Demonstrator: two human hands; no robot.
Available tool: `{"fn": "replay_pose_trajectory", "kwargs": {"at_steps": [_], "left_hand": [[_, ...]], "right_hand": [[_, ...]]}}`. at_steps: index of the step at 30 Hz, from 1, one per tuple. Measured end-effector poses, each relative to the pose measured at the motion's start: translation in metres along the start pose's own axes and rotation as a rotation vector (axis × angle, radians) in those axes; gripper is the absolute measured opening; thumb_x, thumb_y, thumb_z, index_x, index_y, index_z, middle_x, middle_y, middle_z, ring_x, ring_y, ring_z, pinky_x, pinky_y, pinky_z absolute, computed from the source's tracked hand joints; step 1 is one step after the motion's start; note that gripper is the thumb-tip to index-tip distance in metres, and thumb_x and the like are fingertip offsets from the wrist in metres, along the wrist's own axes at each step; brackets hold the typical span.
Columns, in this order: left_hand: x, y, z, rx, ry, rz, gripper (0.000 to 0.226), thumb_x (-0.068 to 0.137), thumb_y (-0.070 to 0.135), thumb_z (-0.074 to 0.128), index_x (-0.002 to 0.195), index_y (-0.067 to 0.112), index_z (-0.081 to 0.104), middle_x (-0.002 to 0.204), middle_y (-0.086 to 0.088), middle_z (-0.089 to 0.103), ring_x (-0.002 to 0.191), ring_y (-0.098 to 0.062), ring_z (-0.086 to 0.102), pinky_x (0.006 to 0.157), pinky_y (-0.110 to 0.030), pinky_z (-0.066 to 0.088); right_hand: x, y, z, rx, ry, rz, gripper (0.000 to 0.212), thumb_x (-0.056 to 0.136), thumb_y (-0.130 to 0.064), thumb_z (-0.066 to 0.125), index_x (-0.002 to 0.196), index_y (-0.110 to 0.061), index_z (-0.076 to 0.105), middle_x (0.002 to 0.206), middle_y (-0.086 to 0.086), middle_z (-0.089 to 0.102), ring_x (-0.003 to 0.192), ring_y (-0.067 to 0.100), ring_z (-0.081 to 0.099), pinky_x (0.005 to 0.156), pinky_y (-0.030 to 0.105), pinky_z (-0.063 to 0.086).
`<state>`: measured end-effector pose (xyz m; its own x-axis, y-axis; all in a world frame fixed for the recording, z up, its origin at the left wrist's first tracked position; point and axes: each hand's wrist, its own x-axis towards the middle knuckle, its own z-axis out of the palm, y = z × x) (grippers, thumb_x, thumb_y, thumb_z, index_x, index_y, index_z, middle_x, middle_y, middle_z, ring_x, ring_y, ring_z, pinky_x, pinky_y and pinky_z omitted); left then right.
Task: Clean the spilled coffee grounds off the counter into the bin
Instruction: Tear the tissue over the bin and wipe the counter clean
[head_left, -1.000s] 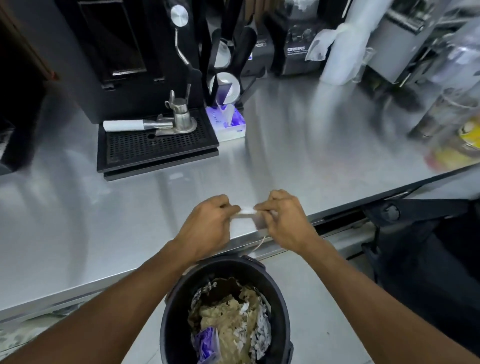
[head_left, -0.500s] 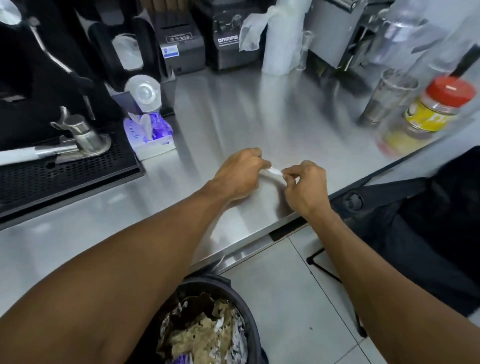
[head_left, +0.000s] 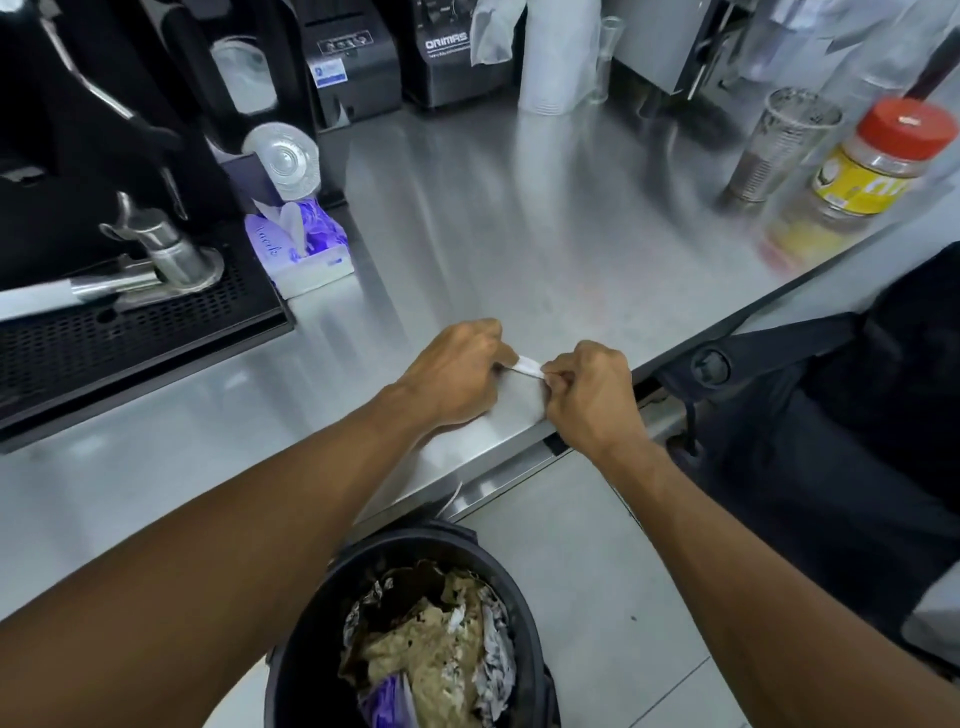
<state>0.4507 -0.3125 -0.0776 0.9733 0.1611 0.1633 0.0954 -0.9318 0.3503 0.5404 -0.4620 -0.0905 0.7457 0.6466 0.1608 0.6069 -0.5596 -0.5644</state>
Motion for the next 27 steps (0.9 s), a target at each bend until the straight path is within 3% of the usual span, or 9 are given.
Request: {"fn": "replay_pose_trajectory", "kwargs": {"at_steps": [5,10,16,23,27], "left_hand": [[-0.052,-0.005,-0.007,-0.023,0.019,0.042,0.029,0.083,-0.001,0.06,0.101,0.014,0.077,0.073,-0.003,0.05,0.063,-0.023,0.053,0.056,-0.034,0.046],[-0.101,-0.017,-0.019,-0.005,0.03,0.015,0.028,0.084,0.0,0.059,0.102,0.013,0.076,0.073,-0.001,0.049,0.062,-0.022,0.053,0.056,-0.039,0.05],[-0.162,-0.029,-0.038,0.014,0.041,-0.053,0.029,0.086,0.003,0.058,0.106,0.016,0.075,0.073,0.001,0.05,0.063,-0.018,0.052,0.058,-0.039,0.049],[-0.225,-0.035,-0.046,0.028,0.063,-0.159,0.029,0.084,0.002,0.055,0.1,0.013,0.076,0.073,-0.001,0.053,0.063,-0.02,0.054,0.058,-0.039,0.051],[-0.26,-0.027,-0.048,0.012,0.066,-0.224,0.036,0.077,0.007,0.044,0.091,0.011,0.077,0.075,-0.002,0.056,0.065,-0.02,0.056,0.06,-0.037,0.052]], "right_hand": [[-0.042,-0.03,0.016,-0.018,0.013,0.002,0.016,0.079,0.004,0.061,0.082,-0.003,0.076,0.074,0.013,0.055,0.061,0.028,0.053,0.056,0.026,0.036],[-0.073,-0.065,0.032,-0.012,-0.029,-0.037,0.018,0.083,0.004,0.059,0.085,0.0,0.076,0.078,0.013,0.055,0.064,0.024,0.05,0.053,0.024,0.033],[-0.099,-0.103,0.052,0.026,-0.103,-0.105,0.016,0.085,0.003,0.061,0.087,0.001,0.076,0.082,0.013,0.058,0.065,0.025,0.057,0.061,0.036,0.054],[-0.122,-0.134,0.066,0.053,-0.257,-0.221,0.016,0.087,0.003,0.059,0.087,0.001,0.075,0.083,0.014,0.058,0.069,0.025,0.057,0.065,0.043,0.054],[-0.14,-0.142,0.07,0.066,-0.354,-0.304,0.02,0.084,0.001,0.059,0.087,-0.006,0.077,0.078,0.007,0.058,0.07,0.019,0.054,0.063,0.035,0.051]]}}
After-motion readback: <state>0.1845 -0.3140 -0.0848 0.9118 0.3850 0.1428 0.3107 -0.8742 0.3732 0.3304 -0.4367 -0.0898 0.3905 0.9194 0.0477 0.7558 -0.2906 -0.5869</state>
